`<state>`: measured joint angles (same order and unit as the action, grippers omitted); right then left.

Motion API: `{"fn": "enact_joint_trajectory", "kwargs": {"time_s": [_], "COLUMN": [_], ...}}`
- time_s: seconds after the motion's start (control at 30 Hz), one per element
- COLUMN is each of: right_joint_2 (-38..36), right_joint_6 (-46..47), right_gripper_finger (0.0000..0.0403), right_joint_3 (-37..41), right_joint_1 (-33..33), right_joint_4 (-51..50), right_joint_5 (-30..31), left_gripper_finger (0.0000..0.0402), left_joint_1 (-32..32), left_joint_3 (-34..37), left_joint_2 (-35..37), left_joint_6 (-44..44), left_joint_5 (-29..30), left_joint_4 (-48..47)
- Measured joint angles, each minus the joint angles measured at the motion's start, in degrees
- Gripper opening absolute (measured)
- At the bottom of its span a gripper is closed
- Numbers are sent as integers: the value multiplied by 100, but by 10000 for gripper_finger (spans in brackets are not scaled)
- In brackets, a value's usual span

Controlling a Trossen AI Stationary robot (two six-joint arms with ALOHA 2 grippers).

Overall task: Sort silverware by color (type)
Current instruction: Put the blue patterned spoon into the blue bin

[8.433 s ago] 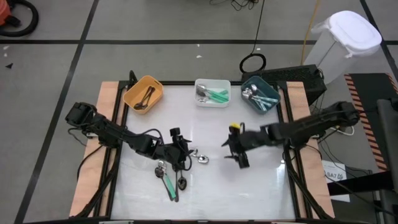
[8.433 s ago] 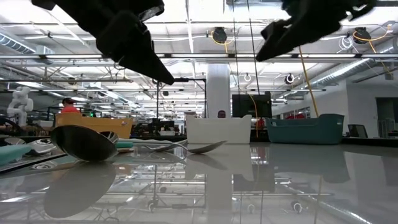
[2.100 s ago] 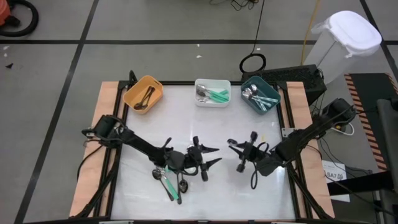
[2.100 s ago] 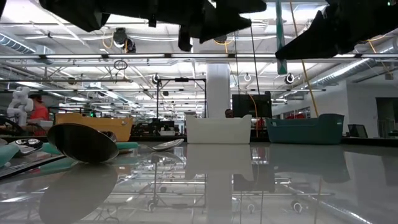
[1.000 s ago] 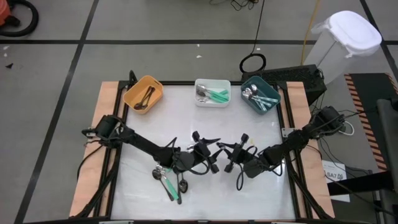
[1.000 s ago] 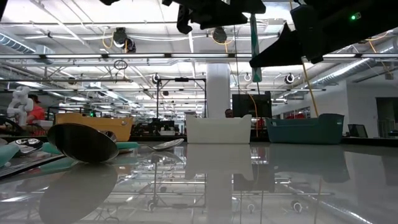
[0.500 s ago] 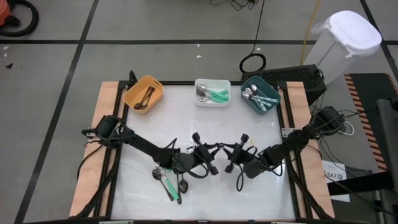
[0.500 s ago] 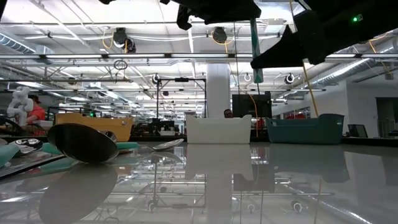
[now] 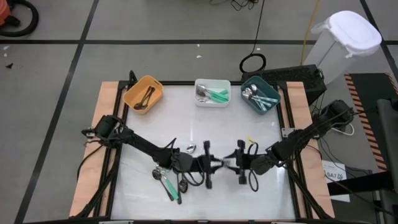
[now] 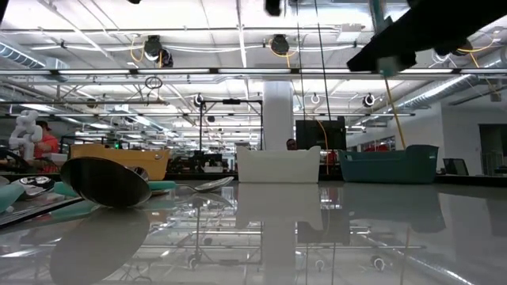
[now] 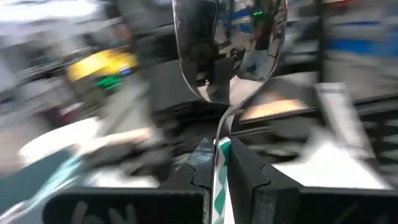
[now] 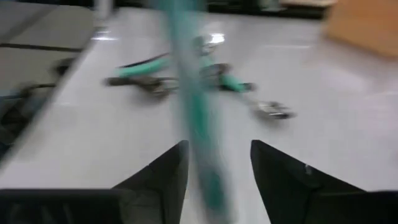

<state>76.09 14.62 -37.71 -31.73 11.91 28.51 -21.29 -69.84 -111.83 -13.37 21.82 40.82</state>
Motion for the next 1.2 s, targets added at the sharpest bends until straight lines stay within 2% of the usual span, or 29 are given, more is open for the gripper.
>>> {"fn": "enact_joint_trajectory", "kwargs": {"time_s": [0.1, 0.2, 0.43, 0.8, 1.07, 1.2], "right_joint_2": [-19, 34, 173, 127, -143, -354], "right_joint_6": [96, 99, -37, -329, -399, -373], "right_gripper_finger": [174, 175, 162, 126, 55, 49], "right_joint_3": [-3, -4, -2, -2, -2, -2], "right_joint_1": [-5, 0, 0, 0, -7, -56], "right_joint_4": [74, 202, 483, 495, 97, -192], "right_joint_5": [-720, -1162, -1968, -1978, -2063, -1988], "left_gripper_finger": [20, 20, 20, 20, 20, 20], "left_joint_1": [48, 84, 72, 42, -28, -27], "left_joint_3": [0, 0, 0, 0, 0, -2], "left_joint_2": [0, 4, 4, 4, 15, 22], "left_joint_6": [-211, -288, -419, -447, -638, -608], "left_joint_5": [-1142, -1631, -1832, -1958, -1886, -1823], "left_joint_4": [56, 126, -28, -39, -41, -132]}}
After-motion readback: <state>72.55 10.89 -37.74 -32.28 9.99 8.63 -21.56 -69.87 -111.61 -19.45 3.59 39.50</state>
